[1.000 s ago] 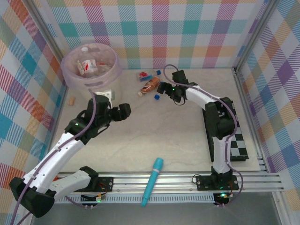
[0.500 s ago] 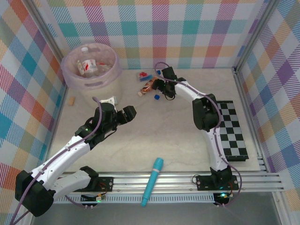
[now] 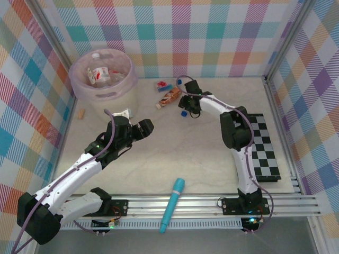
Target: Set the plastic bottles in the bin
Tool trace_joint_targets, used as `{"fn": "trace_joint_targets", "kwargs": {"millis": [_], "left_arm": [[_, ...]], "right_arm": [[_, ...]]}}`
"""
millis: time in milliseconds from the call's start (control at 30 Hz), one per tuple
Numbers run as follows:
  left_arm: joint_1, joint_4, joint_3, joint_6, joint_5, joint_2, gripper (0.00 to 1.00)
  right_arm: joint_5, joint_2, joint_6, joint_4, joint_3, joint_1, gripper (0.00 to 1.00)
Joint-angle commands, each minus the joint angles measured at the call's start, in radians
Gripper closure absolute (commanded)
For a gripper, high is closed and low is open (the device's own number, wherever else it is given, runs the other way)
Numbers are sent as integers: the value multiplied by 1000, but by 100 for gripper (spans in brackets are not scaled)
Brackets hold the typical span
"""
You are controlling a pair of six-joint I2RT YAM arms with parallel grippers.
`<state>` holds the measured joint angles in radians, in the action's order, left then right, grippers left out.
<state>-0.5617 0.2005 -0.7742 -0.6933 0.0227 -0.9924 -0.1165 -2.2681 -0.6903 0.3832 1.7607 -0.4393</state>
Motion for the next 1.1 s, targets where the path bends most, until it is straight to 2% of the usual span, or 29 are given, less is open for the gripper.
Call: {"fn": "trace_joint_targets", "kwargs": {"millis": [0, 67, 133, 233, 333, 467, 767, 1067], "left_arm": [[-7, -70, -9, -37, -34, 6, 20], [-6, -133, 3, -75, -83, -2, 17], [-5, -198, 10, -118, -134, -17, 12], [-6, -283, 8, -171, -195, -46, 4], [-6, -375, 4, -202, -250, -83, 0], [-4, -420, -36, -209, -296, -157, 0], [-7, -461, -62, -205, -304, -261, 1], [-20, -532, -57, -249, -343, -310, 26]], "right_arm": [[-20, 145, 75, -53, -100, -2, 45], [26, 229, 139, -95, -193, -1, 46], [140, 309, 226, -139, -283, -1, 46], [411, 441, 334, -226, -433, 2, 50], [650, 565, 365, -317, -566, -7, 53], [774, 697, 460, -360, -686, -58, 49], [801, 808, 491, -371, -767, -151, 47], [790, 803, 428, -433, -765, -161, 47]]}}
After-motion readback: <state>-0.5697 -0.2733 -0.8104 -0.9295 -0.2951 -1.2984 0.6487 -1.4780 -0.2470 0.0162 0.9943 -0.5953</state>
